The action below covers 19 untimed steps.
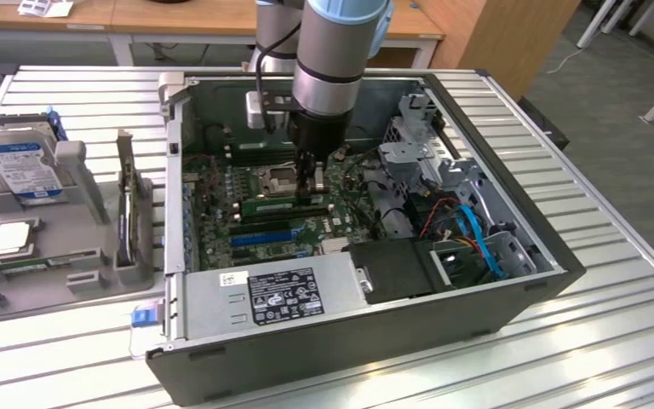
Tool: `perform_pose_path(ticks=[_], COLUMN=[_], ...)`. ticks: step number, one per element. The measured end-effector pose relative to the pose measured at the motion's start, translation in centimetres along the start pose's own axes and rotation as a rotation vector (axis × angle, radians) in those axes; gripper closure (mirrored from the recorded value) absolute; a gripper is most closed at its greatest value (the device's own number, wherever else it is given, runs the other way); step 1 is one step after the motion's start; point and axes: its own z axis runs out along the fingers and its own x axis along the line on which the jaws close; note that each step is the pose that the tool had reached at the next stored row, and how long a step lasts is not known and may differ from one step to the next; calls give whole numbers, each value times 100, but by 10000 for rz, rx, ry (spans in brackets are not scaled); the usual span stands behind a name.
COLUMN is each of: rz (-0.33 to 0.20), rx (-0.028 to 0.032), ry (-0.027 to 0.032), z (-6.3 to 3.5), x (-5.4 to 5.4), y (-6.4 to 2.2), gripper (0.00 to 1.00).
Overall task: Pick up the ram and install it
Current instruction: 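Insert the ram into the slot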
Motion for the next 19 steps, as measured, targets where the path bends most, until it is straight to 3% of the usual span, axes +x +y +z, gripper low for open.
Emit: perform_pose_path(ticks=[19], rz=[10], rx=[9], ry=[-1], z=[1], x=[-13], y=[21], gripper=[87])
